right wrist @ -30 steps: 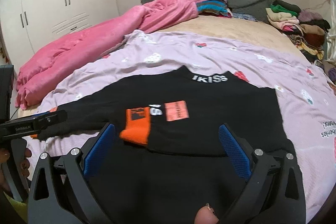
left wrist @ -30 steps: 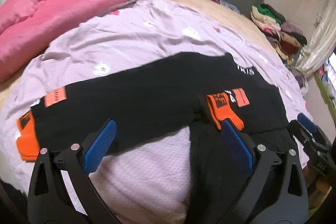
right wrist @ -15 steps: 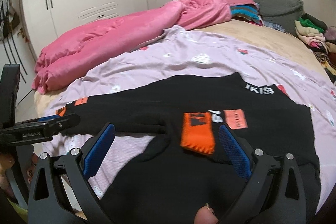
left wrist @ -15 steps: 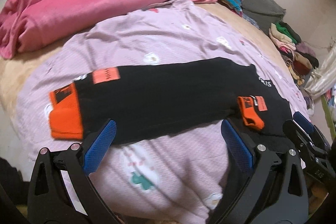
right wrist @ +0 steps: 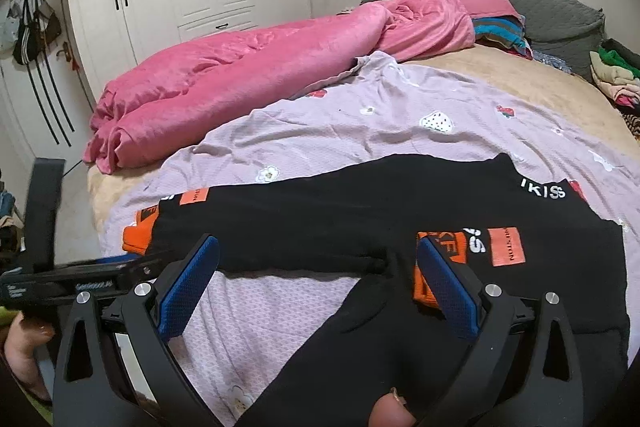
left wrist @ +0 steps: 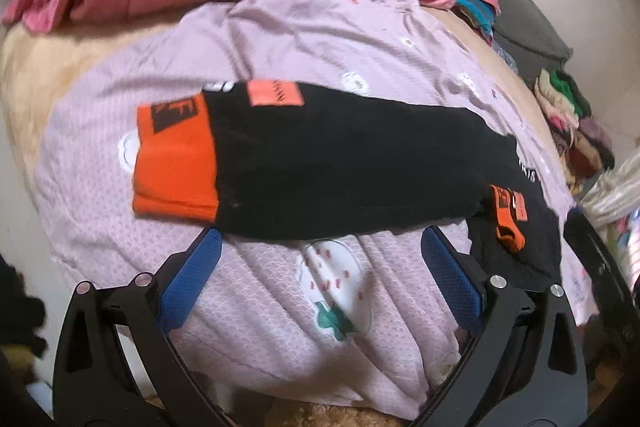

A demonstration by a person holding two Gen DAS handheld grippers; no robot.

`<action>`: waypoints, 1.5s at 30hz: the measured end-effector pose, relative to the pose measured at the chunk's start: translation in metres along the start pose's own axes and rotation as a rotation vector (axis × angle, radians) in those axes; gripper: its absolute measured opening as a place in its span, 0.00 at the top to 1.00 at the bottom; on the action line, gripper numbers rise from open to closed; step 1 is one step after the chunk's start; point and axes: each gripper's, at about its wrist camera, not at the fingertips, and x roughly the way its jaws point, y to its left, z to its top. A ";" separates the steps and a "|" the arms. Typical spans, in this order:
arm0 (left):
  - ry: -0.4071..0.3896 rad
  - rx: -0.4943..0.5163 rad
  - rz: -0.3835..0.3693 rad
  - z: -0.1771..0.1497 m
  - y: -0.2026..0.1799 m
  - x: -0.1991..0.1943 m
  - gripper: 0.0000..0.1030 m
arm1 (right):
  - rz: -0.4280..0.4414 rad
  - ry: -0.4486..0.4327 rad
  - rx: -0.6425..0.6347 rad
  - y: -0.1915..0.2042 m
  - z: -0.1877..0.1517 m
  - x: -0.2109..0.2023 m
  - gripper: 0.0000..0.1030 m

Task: Fold small clothes
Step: 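Grasp the orange cuff with the left gripper and lift it, then carry the sleeve across the shirt back with the left gripper and release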

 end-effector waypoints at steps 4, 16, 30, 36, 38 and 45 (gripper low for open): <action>0.030 -0.122 -0.062 0.001 0.020 0.011 0.09 | 0.004 0.012 0.017 -0.004 -0.006 0.004 0.04; -0.119 -0.288 -0.065 0.032 0.048 0.011 0.85 | -0.007 0.000 0.100 -0.031 -0.020 -0.005 0.04; -0.298 0.008 -0.175 0.054 -0.050 -0.053 0.92 | -0.062 -0.106 0.216 -0.093 -0.024 -0.062 0.05; -0.290 0.100 -0.211 0.059 -0.105 -0.052 0.93 | -0.112 -0.161 0.297 -0.135 -0.033 -0.093 0.05; -0.291 0.126 -0.218 0.059 -0.121 -0.052 0.93 | -0.124 -0.176 0.327 -0.150 -0.037 -0.102 0.05; -0.306 0.222 -0.250 0.056 -0.179 -0.061 0.93 | -0.156 -0.222 0.416 -0.190 -0.053 -0.126 0.05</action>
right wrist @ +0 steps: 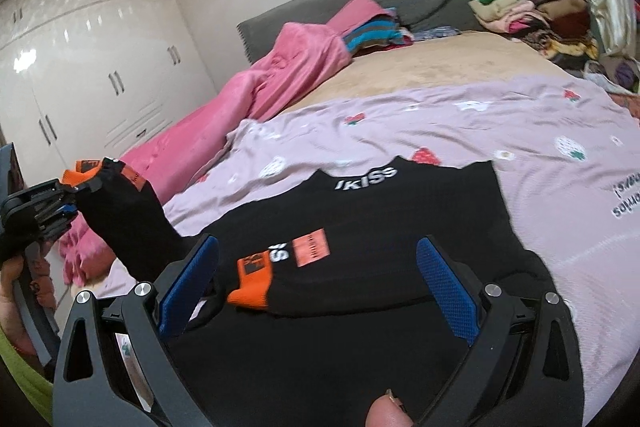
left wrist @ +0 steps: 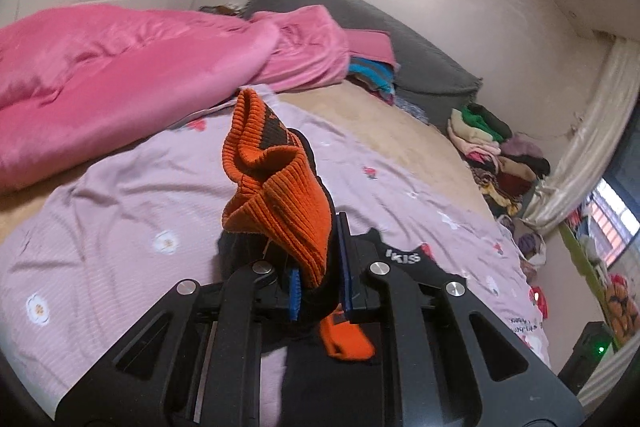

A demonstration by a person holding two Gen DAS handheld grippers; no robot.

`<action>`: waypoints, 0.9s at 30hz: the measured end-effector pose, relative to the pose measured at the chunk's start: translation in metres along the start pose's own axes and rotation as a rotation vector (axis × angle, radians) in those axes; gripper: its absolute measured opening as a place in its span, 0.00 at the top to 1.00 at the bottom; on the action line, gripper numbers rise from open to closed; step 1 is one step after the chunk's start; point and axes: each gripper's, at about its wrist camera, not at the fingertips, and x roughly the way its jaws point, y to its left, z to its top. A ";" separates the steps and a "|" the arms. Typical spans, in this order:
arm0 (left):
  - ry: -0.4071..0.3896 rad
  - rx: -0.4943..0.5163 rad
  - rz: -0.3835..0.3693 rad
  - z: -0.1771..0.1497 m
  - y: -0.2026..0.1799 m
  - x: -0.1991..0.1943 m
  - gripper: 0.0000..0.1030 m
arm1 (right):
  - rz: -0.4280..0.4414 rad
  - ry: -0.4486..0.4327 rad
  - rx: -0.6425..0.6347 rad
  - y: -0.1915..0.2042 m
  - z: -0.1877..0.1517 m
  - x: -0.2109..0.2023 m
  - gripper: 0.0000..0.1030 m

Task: Fold small clothes
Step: 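Carry the sleeve across the shirt back with the left gripper and release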

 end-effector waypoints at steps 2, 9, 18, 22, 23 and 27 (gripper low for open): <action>0.005 0.027 -0.017 0.000 -0.018 0.004 0.93 | -0.007 -0.012 0.021 -0.010 0.001 -0.005 0.05; 0.030 0.112 -0.081 -0.004 -0.071 0.025 0.93 | -0.032 -0.049 0.082 -0.044 0.003 -0.023 0.05; 0.110 0.227 -0.163 -0.033 -0.128 0.059 0.93 | -0.097 -0.098 0.156 -0.086 0.005 -0.046 0.05; 0.164 0.264 -0.186 -0.054 -0.140 0.078 0.93 | -0.136 -0.114 0.179 -0.102 0.005 -0.054 0.05; 0.177 0.272 -0.190 -0.059 -0.142 0.083 0.93 | -0.145 -0.116 0.184 -0.105 0.005 -0.056 0.05; 0.253 0.314 -0.205 -0.088 -0.149 0.105 0.93 | -0.184 -0.126 0.207 -0.121 0.004 -0.062 0.05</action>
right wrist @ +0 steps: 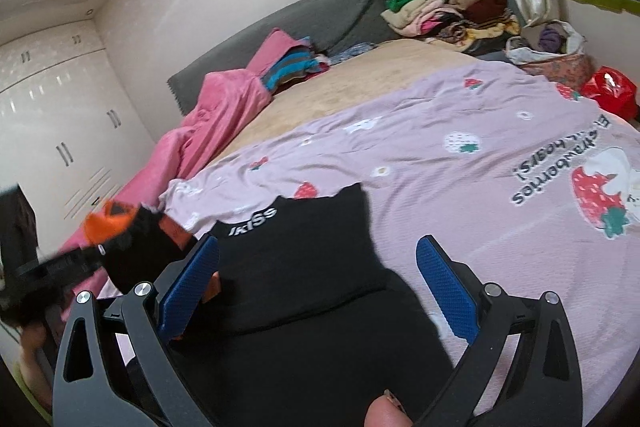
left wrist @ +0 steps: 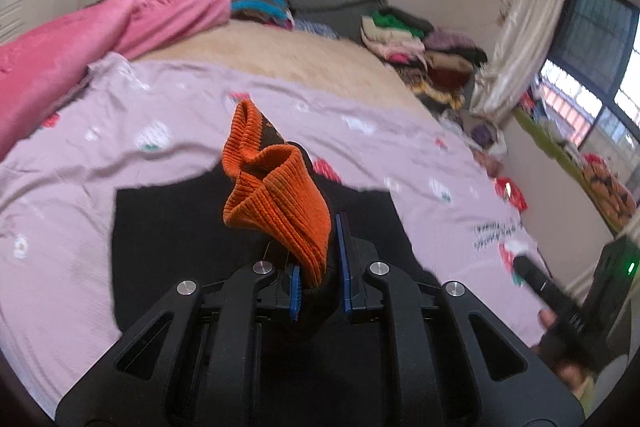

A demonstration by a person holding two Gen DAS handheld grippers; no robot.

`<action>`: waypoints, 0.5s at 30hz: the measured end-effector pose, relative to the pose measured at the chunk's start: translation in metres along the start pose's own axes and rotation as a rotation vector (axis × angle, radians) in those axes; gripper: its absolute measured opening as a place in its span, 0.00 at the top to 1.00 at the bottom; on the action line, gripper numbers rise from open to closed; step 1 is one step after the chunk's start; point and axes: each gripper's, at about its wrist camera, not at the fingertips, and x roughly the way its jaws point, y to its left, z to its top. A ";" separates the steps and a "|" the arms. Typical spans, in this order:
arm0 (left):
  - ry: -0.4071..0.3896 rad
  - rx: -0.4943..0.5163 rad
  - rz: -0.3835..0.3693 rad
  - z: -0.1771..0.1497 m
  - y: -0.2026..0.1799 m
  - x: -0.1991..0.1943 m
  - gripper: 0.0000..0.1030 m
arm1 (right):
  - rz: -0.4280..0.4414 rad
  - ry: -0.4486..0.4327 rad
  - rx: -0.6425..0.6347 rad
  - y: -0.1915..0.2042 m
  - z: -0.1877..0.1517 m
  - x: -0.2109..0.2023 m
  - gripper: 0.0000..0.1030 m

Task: Fold small clothes
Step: 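Carry the sleeve across the shirt back with the left gripper and release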

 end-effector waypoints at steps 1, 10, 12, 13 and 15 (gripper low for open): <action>0.015 0.008 -0.004 -0.004 -0.001 0.005 0.93 | -0.008 -0.002 0.004 -0.003 0.001 0.000 0.05; 0.157 0.089 -0.066 -0.037 -0.016 0.053 0.92 | -0.076 -0.010 0.015 -0.023 0.001 0.000 0.05; 0.182 0.112 -0.080 -0.043 -0.018 0.061 0.92 | -0.090 -0.007 0.016 -0.026 0.001 0.001 0.05; 0.198 0.121 -0.091 -0.046 -0.020 0.064 0.92 | -0.096 -0.003 0.017 -0.027 0.000 0.002 0.05; 0.227 0.137 -0.112 -0.052 -0.022 0.072 0.92 | -0.107 0.002 0.018 -0.028 0.000 0.005 0.05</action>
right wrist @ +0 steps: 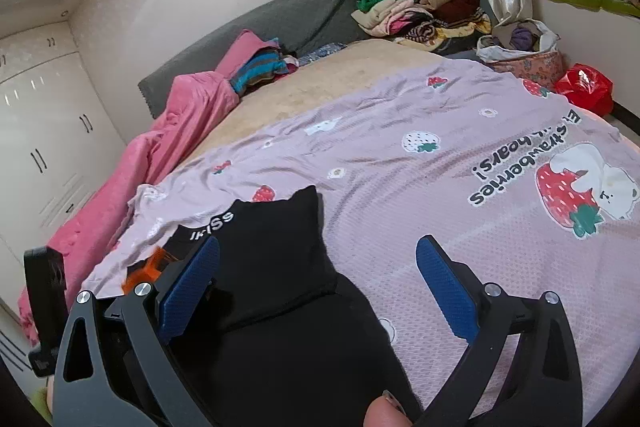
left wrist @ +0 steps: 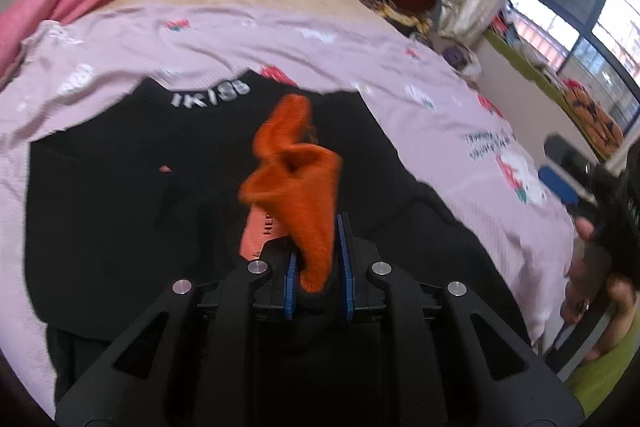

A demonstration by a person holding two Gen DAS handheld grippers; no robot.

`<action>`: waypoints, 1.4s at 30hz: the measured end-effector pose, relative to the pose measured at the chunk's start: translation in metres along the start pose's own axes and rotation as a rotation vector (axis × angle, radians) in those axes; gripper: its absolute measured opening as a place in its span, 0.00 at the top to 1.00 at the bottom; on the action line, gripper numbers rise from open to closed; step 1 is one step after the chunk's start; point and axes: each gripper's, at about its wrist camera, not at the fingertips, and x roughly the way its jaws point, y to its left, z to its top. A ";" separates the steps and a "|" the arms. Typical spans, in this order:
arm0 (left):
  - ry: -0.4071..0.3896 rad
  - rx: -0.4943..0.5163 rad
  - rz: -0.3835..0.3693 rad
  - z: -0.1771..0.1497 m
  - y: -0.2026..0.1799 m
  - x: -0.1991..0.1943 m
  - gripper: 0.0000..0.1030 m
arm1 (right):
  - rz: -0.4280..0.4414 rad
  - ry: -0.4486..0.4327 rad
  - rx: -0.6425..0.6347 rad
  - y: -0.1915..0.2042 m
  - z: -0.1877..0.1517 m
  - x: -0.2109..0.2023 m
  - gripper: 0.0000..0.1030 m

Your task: Fold small clothes

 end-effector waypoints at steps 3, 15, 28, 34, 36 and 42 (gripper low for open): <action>0.031 0.026 -0.018 -0.006 -0.002 0.007 0.75 | -0.016 0.014 -0.008 0.001 -0.001 0.005 0.05; 0.041 0.050 -0.111 -0.013 0.015 -0.013 0.36 | 0.019 0.145 -0.041 0.023 -0.021 0.043 0.05; -0.069 -0.083 0.103 0.011 0.093 -0.043 0.29 | 0.094 0.404 -0.078 0.064 -0.069 0.100 0.37; -0.096 -0.159 0.151 0.015 0.124 -0.054 0.29 | 0.089 0.378 -0.169 0.082 -0.072 0.098 0.93; -0.106 -0.189 0.161 0.016 0.135 -0.058 0.29 | 0.102 0.340 -0.218 0.090 -0.065 0.090 0.93; -0.145 -0.270 0.190 0.018 0.162 -0.075 0.29 | 0.188 0.208 -0.390 0.134 -0.017 0.070 0.93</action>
